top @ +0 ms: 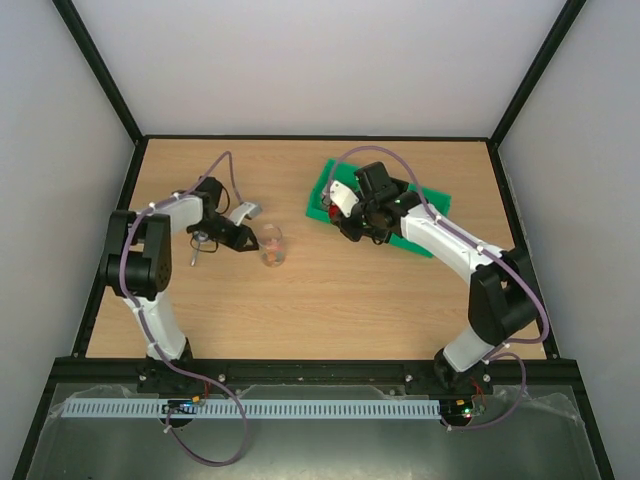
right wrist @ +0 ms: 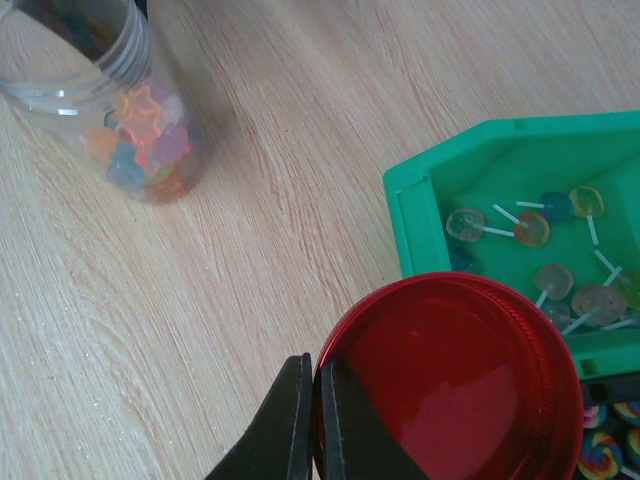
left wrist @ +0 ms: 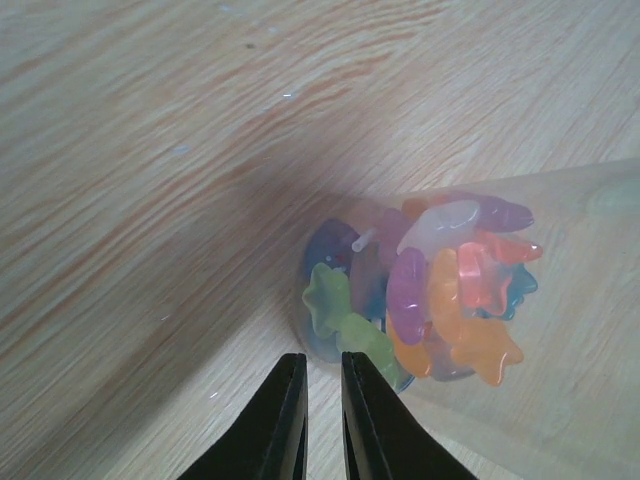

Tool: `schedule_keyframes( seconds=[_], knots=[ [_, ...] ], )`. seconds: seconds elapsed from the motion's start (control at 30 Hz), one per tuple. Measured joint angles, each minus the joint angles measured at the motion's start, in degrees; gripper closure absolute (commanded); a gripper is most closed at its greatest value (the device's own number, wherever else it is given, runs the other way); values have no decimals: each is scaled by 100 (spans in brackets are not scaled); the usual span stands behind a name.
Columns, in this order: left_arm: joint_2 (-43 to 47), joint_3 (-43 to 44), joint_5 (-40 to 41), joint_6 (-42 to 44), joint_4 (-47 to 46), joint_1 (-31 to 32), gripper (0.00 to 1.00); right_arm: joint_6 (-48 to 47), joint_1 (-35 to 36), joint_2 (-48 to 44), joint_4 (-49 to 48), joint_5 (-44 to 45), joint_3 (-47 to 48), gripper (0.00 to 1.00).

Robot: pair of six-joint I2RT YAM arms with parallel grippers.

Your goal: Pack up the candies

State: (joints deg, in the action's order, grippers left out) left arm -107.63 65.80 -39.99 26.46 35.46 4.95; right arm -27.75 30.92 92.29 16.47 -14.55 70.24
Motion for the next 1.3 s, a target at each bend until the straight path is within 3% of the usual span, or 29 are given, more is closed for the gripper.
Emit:
schedule_keyframes(
  seconds=[0.67,0.73,0.87,0.93,0.97,1.1,1.3],
  knots=[
    [-304,-4,-444,-619,-638,1392,86,407,-409,-787,339,-192,-223,99],
    [-304,63,-457,-656,-649,1397,79,610,-459,-787,404,-339,-164,99],
    [7,131,-439,-824,-815,1038,35,1311,-605,-787,400,-981,212,99],
    [431,149,-378,-925,-933,667,7,1738,-656,-787,260,-1357,490,99],
    [752,181,-299,-1029,-1032,409,2,1928,-662,-787,168,-1504,601,99],
    [1882,424,131,-1154,-1425,-210,1,2717,-680,-782,-330,-2118,1064,99],
    [3407,223,514,-1357,-2588,-195,1,3943,-680,-505,-1394,-3095,1497,99]
  ],
)
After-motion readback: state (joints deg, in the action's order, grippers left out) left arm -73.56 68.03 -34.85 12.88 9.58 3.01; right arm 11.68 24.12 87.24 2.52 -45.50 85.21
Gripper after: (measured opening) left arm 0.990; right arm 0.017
